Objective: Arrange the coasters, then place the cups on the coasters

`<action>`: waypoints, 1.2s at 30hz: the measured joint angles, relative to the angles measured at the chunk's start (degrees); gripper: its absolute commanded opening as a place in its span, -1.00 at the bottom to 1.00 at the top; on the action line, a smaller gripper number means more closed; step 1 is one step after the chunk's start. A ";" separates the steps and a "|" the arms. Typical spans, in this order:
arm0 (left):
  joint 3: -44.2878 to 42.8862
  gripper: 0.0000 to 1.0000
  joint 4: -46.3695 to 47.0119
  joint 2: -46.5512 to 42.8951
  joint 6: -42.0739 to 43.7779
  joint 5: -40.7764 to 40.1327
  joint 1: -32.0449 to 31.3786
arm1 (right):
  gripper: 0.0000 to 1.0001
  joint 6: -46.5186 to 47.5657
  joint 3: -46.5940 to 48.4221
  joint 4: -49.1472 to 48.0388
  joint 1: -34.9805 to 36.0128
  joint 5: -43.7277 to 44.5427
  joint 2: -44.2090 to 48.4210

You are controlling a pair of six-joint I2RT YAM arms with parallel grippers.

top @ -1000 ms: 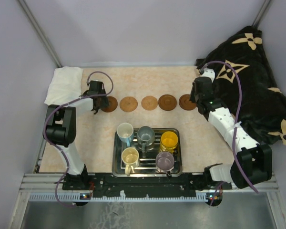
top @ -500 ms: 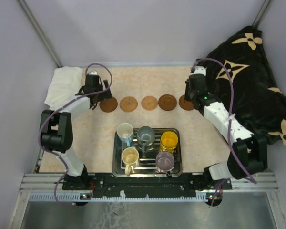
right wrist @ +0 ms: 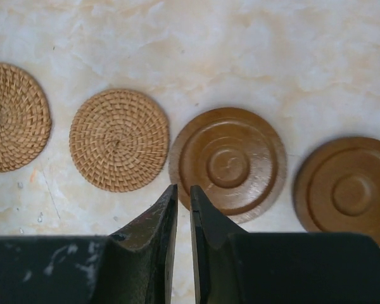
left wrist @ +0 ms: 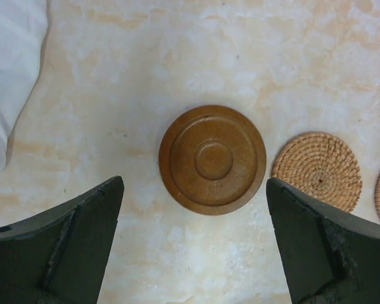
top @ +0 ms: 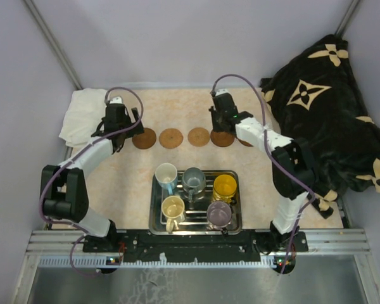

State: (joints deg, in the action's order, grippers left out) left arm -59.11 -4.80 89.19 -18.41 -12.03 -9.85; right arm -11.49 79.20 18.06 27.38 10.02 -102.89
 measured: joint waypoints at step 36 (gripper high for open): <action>8.96 1.00 -3.13 -9.68 -2.78 -3.34 0.00 | -0.71 3.43 12.74 0.48 4.83 -3.63 -19.65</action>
State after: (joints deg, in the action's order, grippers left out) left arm -50.15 -7.92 79.50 -21.19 -15.38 -9.85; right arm -8.05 91.94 18.55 32.21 6.39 -122.54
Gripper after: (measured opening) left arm 0.998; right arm 0.142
